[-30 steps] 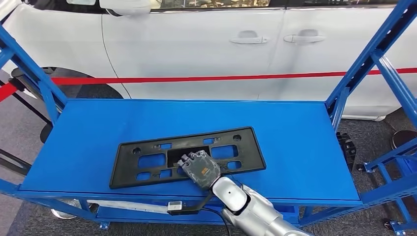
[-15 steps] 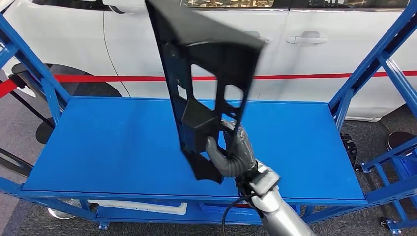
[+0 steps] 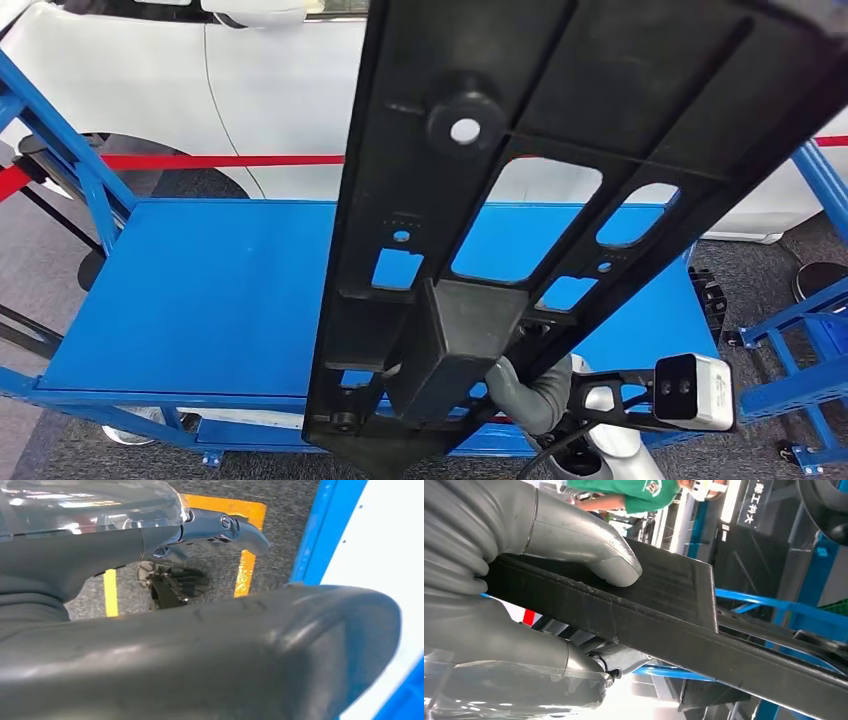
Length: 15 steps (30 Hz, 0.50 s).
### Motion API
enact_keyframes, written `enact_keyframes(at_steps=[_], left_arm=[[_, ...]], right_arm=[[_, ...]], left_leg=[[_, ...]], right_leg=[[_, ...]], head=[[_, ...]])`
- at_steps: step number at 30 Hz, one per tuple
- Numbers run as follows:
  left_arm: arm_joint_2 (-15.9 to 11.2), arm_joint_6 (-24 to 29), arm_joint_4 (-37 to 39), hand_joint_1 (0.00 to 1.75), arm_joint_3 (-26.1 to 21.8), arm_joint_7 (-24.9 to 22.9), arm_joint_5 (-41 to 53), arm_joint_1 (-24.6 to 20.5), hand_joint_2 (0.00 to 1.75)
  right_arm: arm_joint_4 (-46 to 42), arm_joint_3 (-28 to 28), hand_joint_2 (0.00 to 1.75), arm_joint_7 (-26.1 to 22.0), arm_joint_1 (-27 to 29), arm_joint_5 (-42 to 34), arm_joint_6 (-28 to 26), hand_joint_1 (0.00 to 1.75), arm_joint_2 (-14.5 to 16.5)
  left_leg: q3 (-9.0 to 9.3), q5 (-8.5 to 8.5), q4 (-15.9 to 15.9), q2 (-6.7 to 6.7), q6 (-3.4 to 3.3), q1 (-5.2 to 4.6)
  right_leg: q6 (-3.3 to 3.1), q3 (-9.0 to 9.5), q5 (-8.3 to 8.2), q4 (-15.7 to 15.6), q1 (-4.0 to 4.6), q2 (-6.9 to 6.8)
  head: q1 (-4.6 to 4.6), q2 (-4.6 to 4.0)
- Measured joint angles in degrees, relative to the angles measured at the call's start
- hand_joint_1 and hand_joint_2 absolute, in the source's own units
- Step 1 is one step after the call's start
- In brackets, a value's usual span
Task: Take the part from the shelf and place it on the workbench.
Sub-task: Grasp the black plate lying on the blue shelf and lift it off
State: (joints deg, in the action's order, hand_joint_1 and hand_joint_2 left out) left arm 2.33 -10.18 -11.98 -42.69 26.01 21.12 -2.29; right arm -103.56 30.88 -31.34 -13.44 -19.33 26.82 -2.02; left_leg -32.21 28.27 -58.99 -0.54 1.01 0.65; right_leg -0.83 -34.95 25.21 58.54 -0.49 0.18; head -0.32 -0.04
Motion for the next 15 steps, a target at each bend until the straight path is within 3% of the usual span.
enact_keyframes(at_steps=[2,4,5,6,7,9,10,11,14,15], left_arm=[[-0.08,0.51,0.0,0.0,-0.1,-0.34,-0.07,0.03,0.0],[-0.08,0.85,0.0,0.0,-0.22,-0.55,-0.23,0.05,0.0],[-0.08,0.92,0.0,0.0,-0.34,-0.61,-0.34,0.05,0.0],[-0.08,0.91,0.0,0.0,-0.48,-0.61,-0.43,0.05,0.0],[-0.08,0.78,0.0,0.0,-0.63,-0.55,-0.5,0.04,0.0],[-0.08,0.37,0.0,0.0,-0.9,-0.36,-0.52,-0.09,0.0],[-0.07,0.09,0.0,0.0,-0.99,-0.26,-0.44,-0.19,0.0],[-0.07,-0.14,0.0,0.0,-1.04,-0.22,-0.32,-0.26,0.0],[-0.04,-0.78,0.01,0.0,-1.07,-0.39,0.34,-0.2,0.0],[0.07,-0.92,0.03,0.0,-1.07,-0.6,0.67,-0.19,0.0]], right_arm=[[-0.41,-0.05,1.75,-0.42,0.79,1.34,0.07,1.75,-0.31],[-0.66,-0.12,1.75,-0.79,1.74,2.95,0.1,1.75,-0.58],[-0.7,-0.15,1.75,-0.93,2.18,3.84,0.15,1.75,-0.69],[-0.82,-0.21,1.75,-1.03,2.66,4.96,0.29,1.75,-0.79],[-1.0,-0.3,1.75,-1.22,3.13,6.38,0.5,1.75,-0.87],[-1.53,-0.47,1.75,-1.92,3.92,9.42,0.93,1.75,-0.97],[-1.83,-0.51,1.75,-2.39,4.15,10.65,1.05,1.75,-1.01],[-2.13,-0.51,1.75,-2.77,4.26,11.4,1.09,1.75,-1.04],[-3.32,-0.51,1.75,-3.12,4.36,12.5,0.66,1.75,-1.08],[-3.85,-0.56,1.75,-3.1,4.45,12.86,0.23,1.75,-1.11]], left_leg=[[-1.7,3.85,-4.73,0.16,0.46,0.12],[-3.98,7.91,-11.8,0.21,0.77,0.16],[-4.5,8.78,-13.97,0.22,0.87,0.17],[-3.96,8.56,-14.05,0.22,0.92,0.17],[-2.29,7.37,-11.78,0.22,0.9,0.18],[2.87,4.43,-3.45,0.22,0.6,0.17],[4.62,3.41,-0.2,0.2,0.32,0.05],[5.5,2.92,1.58,0.16,0.01,-0.07],[4.88,1.75,1.98,0.17,-1.08,-0.34],[4.5,1.09,2.12,0.27,-1.47,-0.27]], right_leg=[[-0.68,-0.3,-0.53,-0.31,-0.12,-0.24],[-0.93,-0.89,-0.92,-0.22,-0.03,-0.43],[-0.95,-1.24,-1.12,-0.11,0.01,-0.5],[-0.91,-1.65,-1.36,0.04,0.02,-0.53],[-0.81,-2.06,-1.61,0.2,0.02,-0.53],[-0.43,-2.74,-2.21,0.51,0.02,-0.49],[-0.15,-2.9,-2.5,0.62,0.07,-0.47],[0.17,-2.97,-2.8,0.65,0.12,-0.46],[1.16,-3.09,-3.89,0.81,0.21,-0.31],[1.48,-3.68,-3.37,2.22,0.34,-0.09]], head=[[-0.05,0.0],[-0.06,0.0],[-0.05,0.0],[-0.06,0.0],[-0.07,0.0],[-0.07,0.0],[-0.04,-0.01],[-0.05,-0.01],[-0.04,0.0],[0.05,0.0]])
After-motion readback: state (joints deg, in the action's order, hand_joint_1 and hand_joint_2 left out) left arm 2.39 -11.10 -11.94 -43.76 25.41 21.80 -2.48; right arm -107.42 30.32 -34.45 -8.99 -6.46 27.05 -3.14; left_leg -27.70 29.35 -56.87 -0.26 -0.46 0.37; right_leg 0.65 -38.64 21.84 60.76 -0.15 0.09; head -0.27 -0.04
